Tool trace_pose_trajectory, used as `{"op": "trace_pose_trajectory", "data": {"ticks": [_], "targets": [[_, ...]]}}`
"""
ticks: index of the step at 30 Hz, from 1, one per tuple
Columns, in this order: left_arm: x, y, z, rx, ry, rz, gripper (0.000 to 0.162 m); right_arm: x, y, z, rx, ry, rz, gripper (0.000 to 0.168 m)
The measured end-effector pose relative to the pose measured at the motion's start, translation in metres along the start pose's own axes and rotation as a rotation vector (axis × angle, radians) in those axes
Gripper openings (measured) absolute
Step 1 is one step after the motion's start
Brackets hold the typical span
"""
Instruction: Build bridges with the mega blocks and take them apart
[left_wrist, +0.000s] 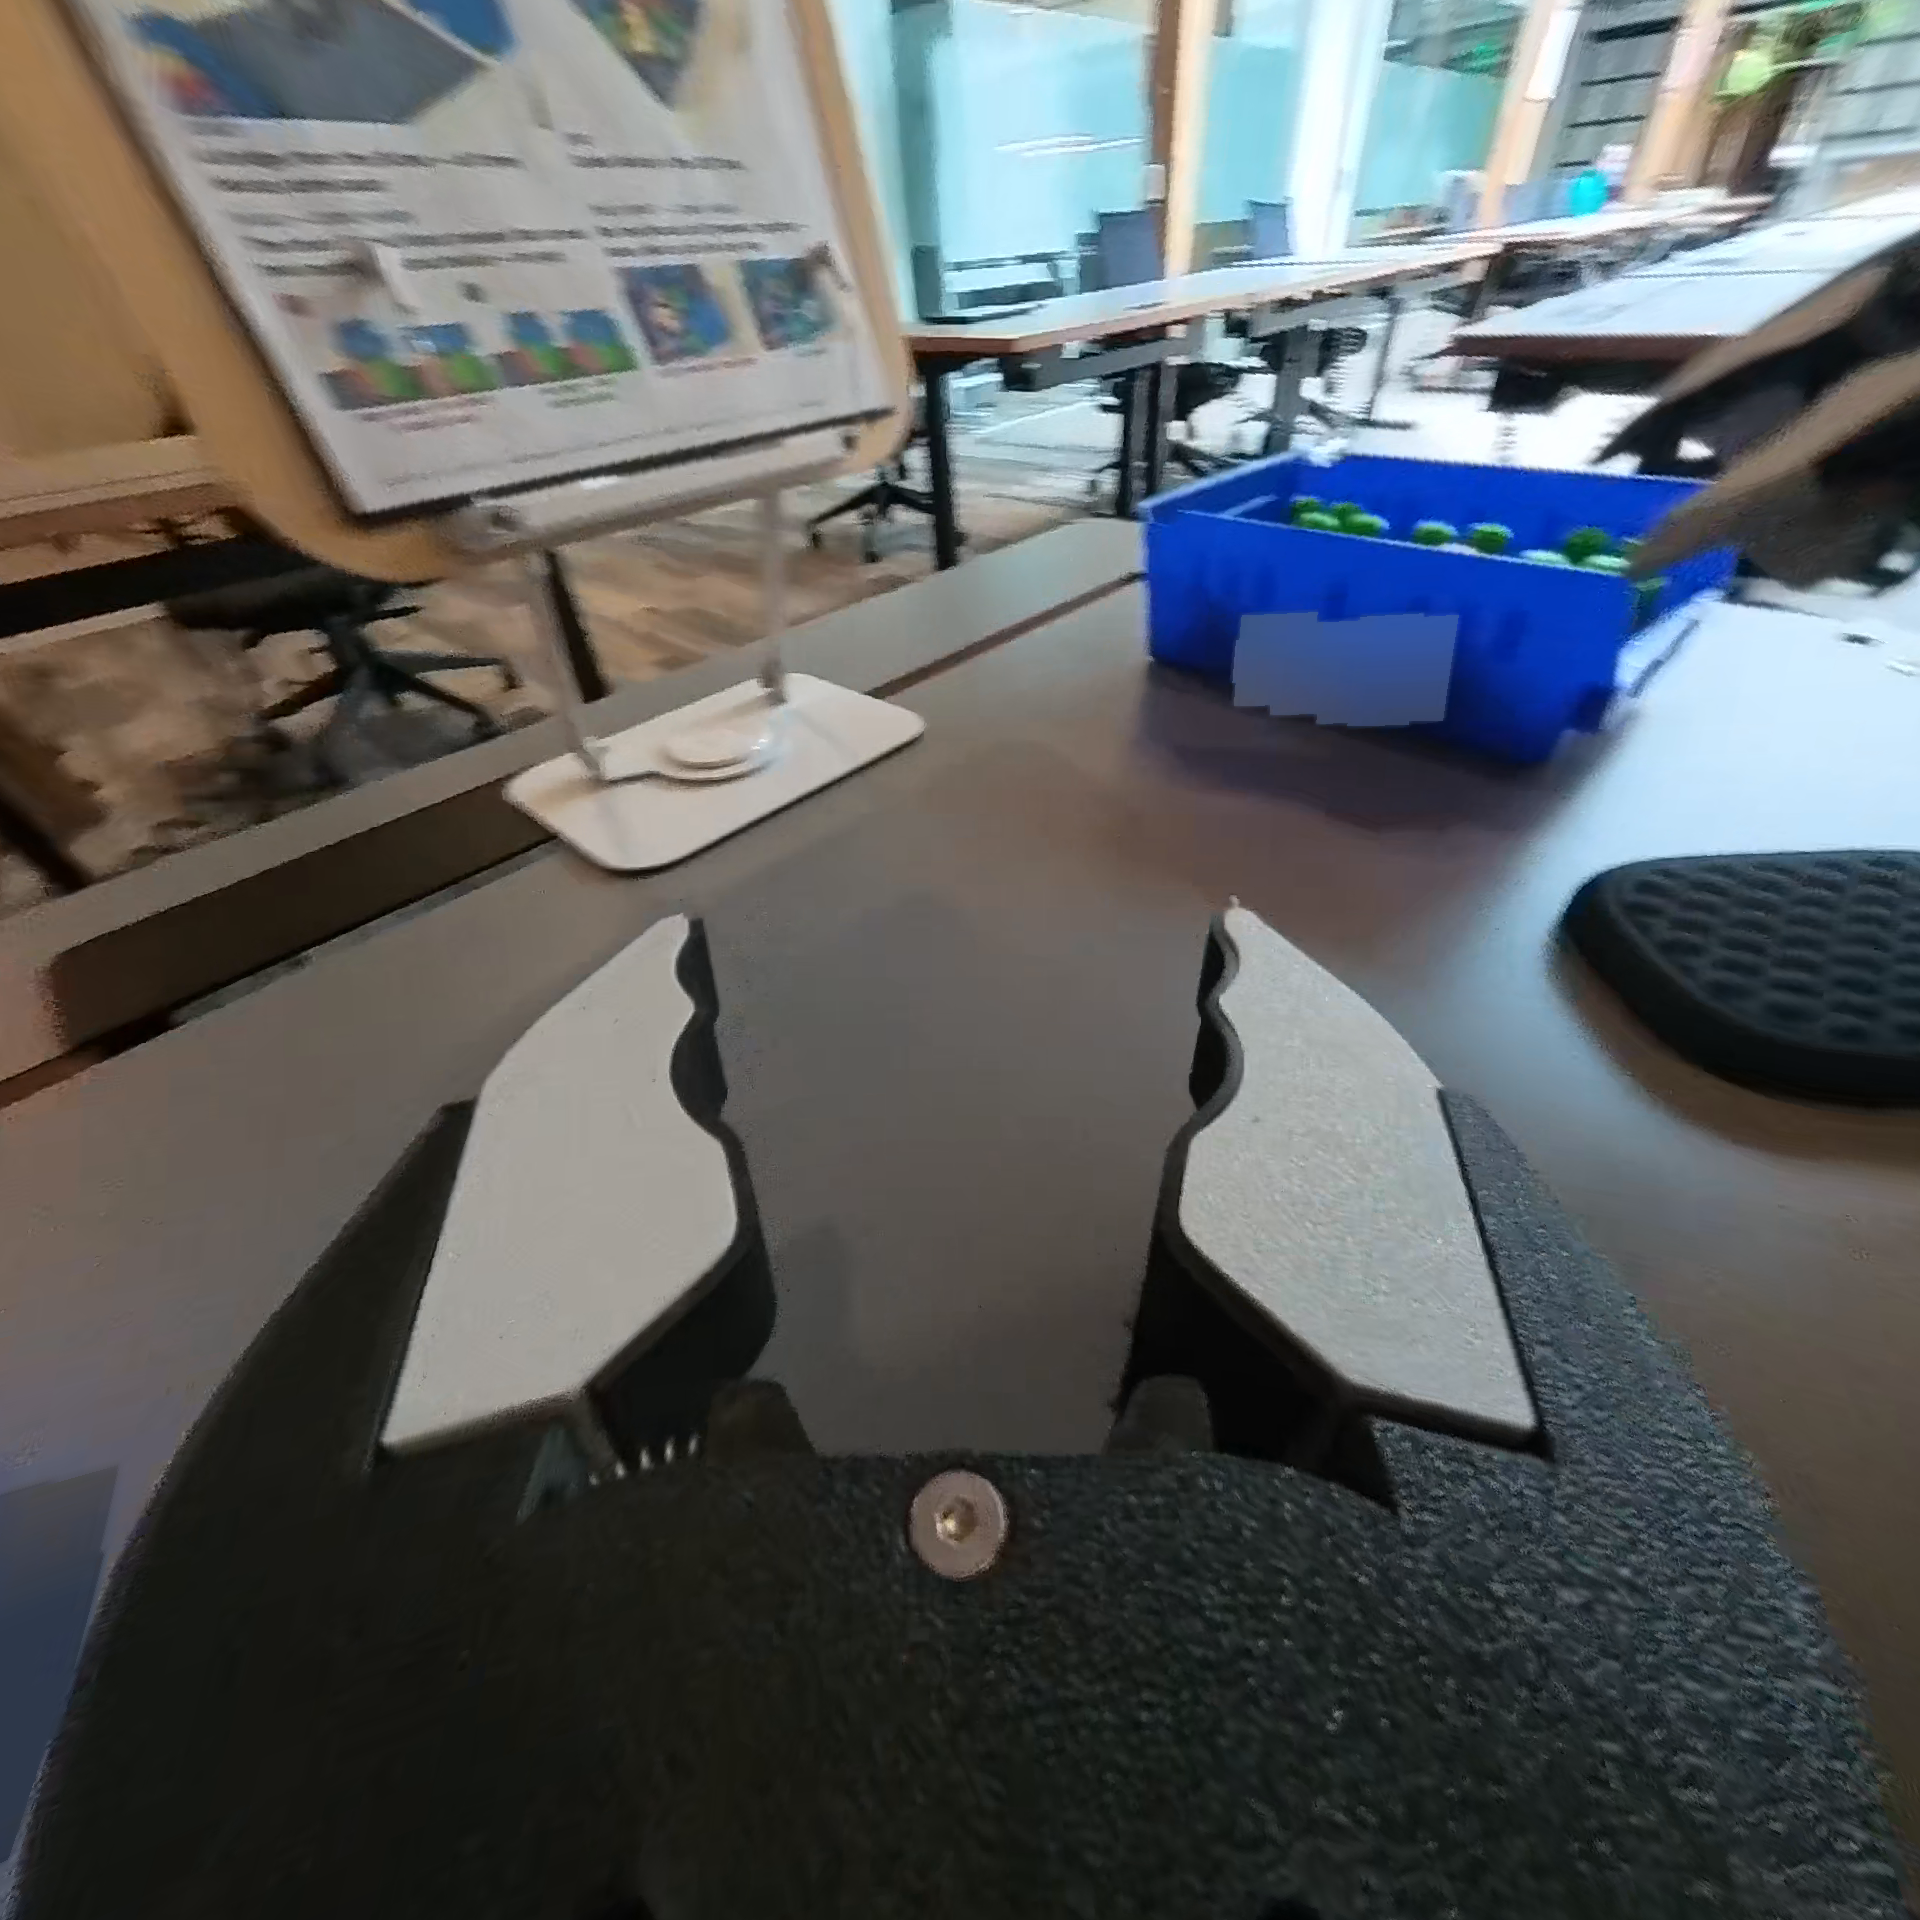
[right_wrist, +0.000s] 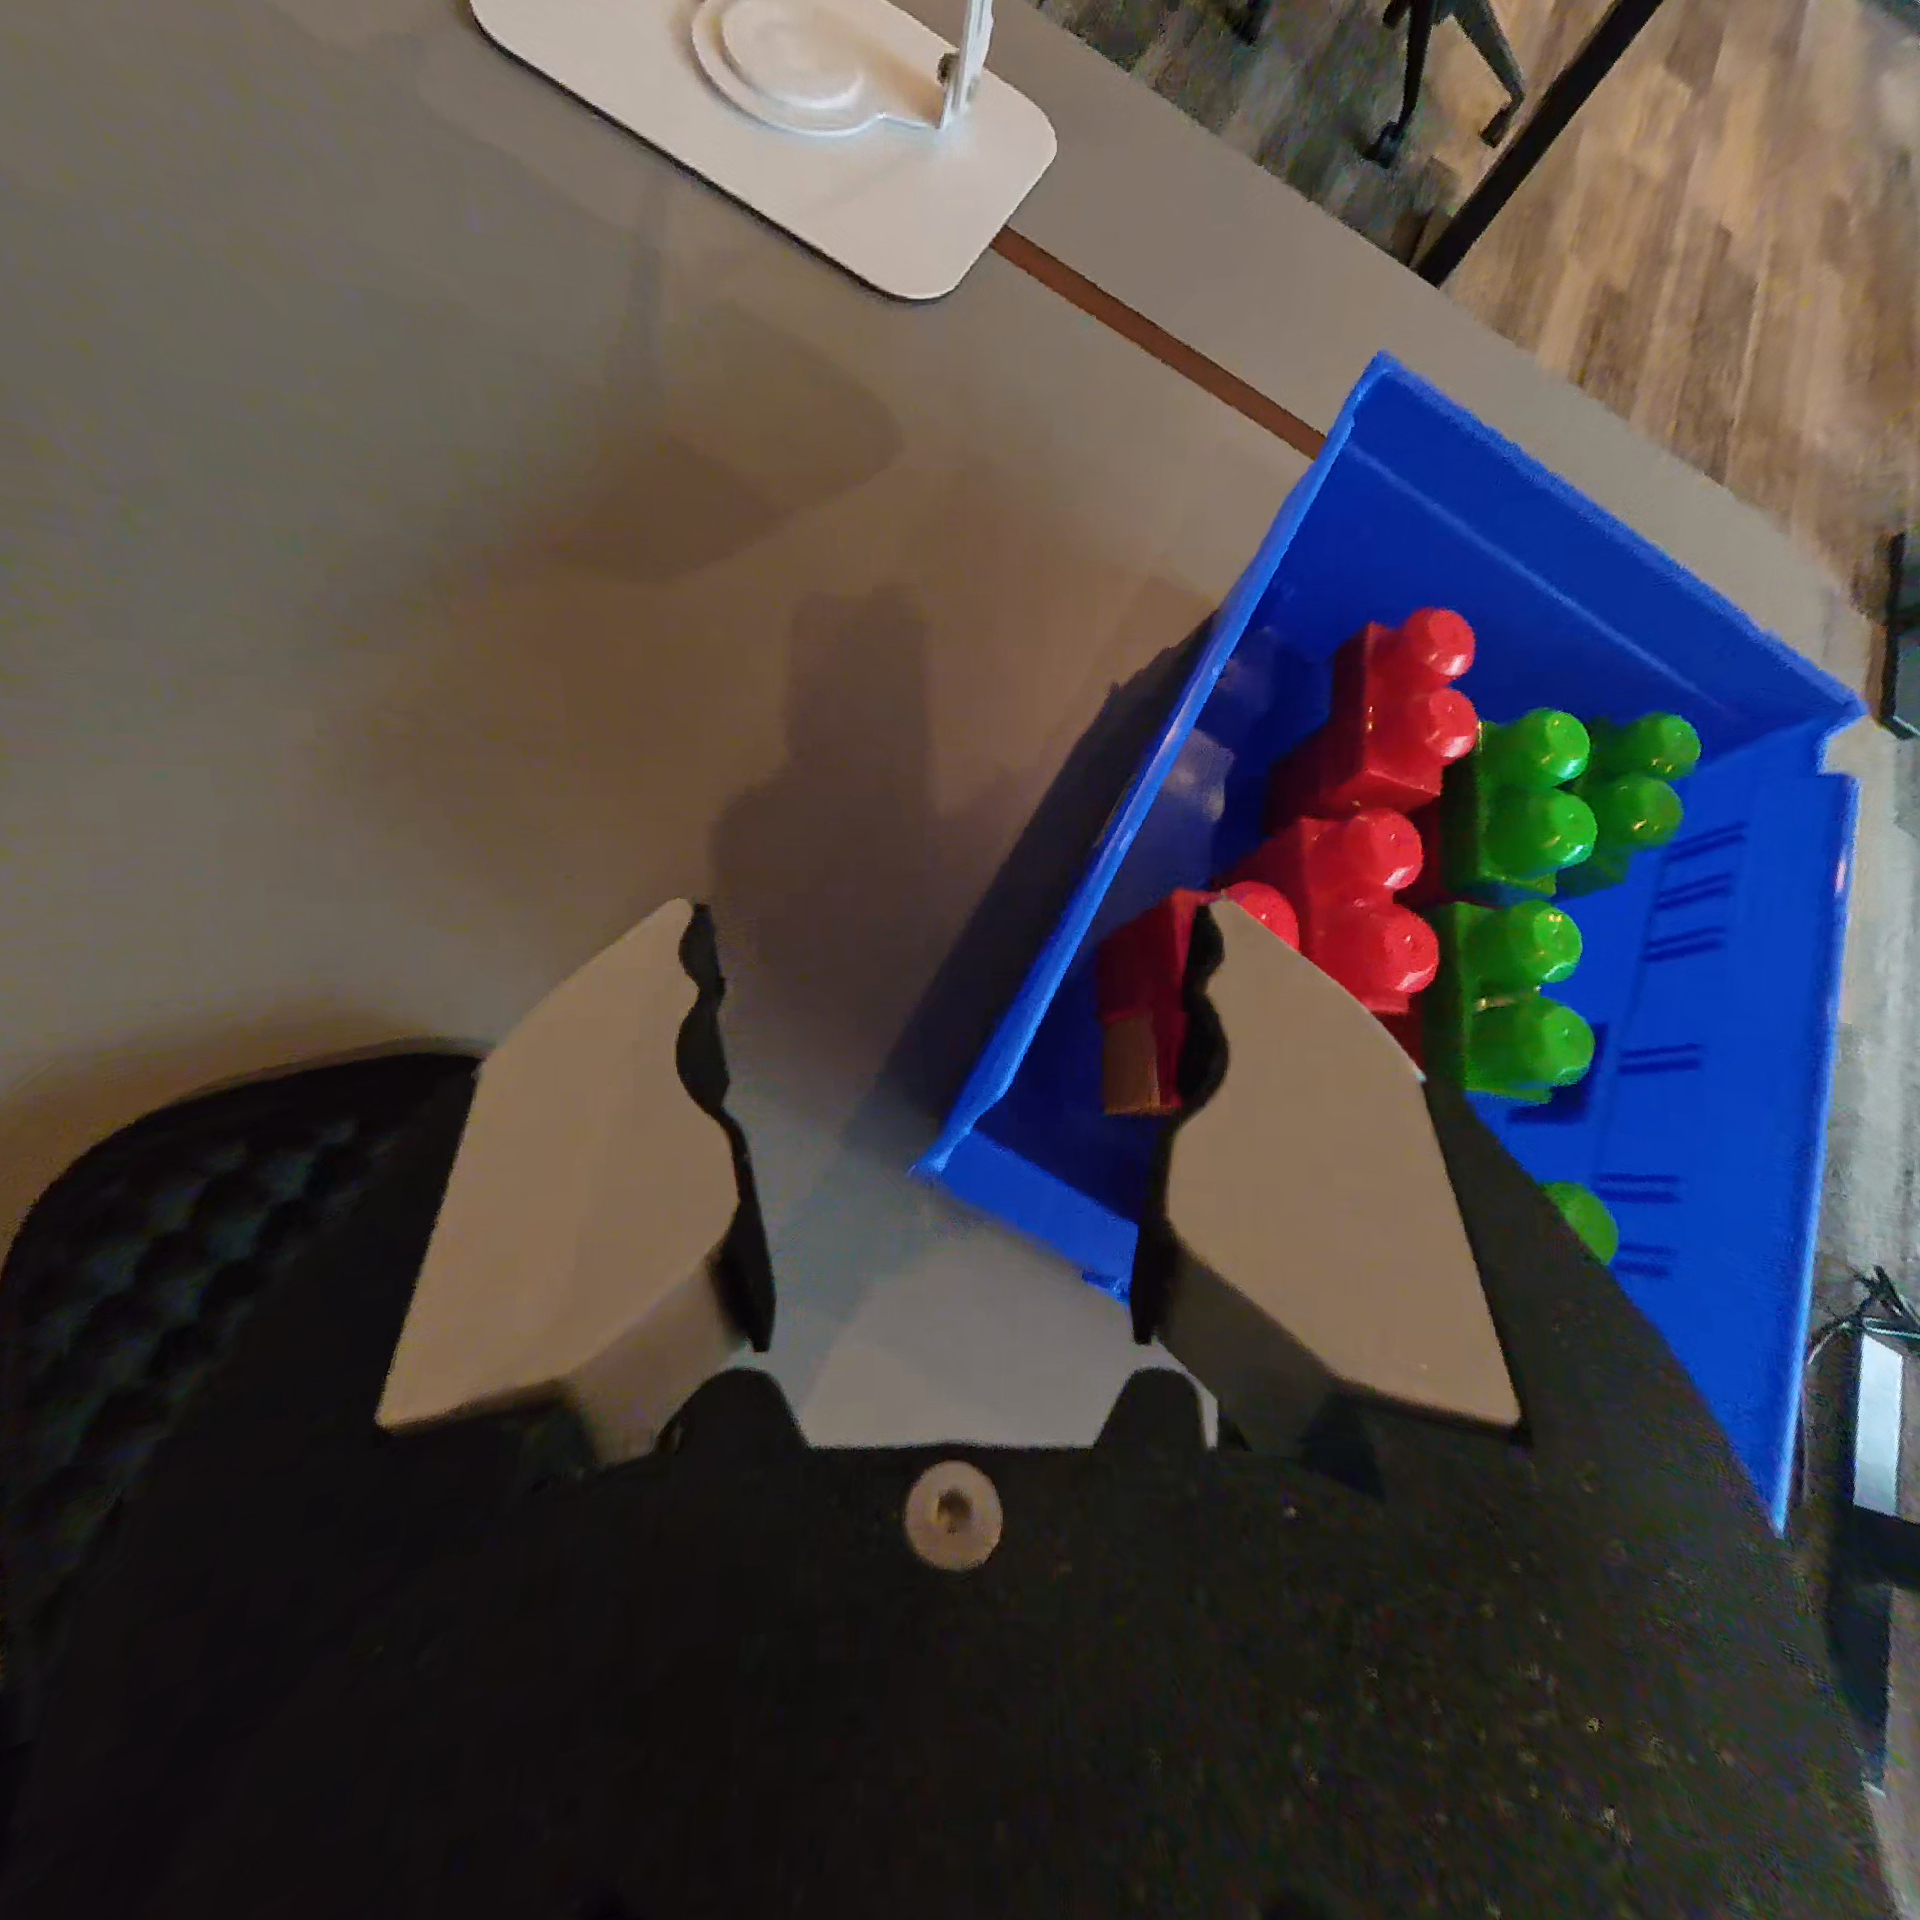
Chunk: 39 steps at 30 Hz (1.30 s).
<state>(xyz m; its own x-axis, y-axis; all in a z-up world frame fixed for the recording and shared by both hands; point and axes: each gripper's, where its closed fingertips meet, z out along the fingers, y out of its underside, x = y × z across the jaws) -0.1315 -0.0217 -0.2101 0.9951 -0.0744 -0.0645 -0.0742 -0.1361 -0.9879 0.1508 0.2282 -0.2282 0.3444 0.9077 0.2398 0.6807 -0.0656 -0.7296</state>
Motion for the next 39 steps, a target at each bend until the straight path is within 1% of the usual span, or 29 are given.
{"op": "trace_pose_trajectory", "data": {"ticks": [3,6,10,12,14,17,21,26,28,29,30,31,39], "targets": [[-0.017,-0.006,-0.022,0.005,-0.173,-0.012,0.093,0.001,0.008,0.0,0.02,0.02,0.027,0.09],[-0.026,-0.004,-0.045,0.006,-0.337,-0.045,0.099,-0.001,0.014,-0.003,0.056,0.018,0.063,0.098],[-0.026,0.004,-0.068,-0.024,-0.475,-0.11,0.113,-0.001,0.018,-0.007,0.117,0.029,0.113,0.103],[-0.023,0.007,-0.079,-0.042,-0.526,-0.133,0.115,-0.001,0.02,-0.008,0.147,0.034,0.13,0.101],[-0.018,0.005,-0.087,-0.034,-0.554,-0.143,0.114,0.005,0.025,-0.008,0.17,0.077,0.15,0.093],[-0.01,0.003,-0.094,-0.011,-0.577,-0.149,0.112,0.014,0.031,-0.004,0.214,0.164,0.174,0.075],[-0.003,0.005,-0.096,-0.01,-0.59,-0.133,0.11,0.016,0.048,0.01,0.15,0.226,0.155,0.065],[0.003,0.008,-0.098,-0.018,-0.579,-0.126,0.108,0.018,0.05,0.02,0.114,0.256,0.162,0.036],[0.004,0.008,-0.1,-0.004,-0.578,-0.125,0.107,0.019,0.051,0.024,0.083,0.264,0.154,0.027],[0.005,0.009,-0.101,-0.001,-0.577,-0.127,0.107,0.019,0.053,0.026,0.056,0.266,0.148,0.016],[0.005,0.011,-0.102,-0.001,-0.577,-0.128,0.106,0.017,0.054,0.029,0.041,0.256,0.14,0.009],[0.004,0.013,-0.103,-0.002,-0.58,-0.129,0.106,0.015,0.054,0.031,0.031,0.249,0.143,0.005],[0.003,0.022,-0.107,0.009,-0.564,-0.145,0.105,0.005,0.048,0.035,0.026,0.228,0.112,0.005]]}}
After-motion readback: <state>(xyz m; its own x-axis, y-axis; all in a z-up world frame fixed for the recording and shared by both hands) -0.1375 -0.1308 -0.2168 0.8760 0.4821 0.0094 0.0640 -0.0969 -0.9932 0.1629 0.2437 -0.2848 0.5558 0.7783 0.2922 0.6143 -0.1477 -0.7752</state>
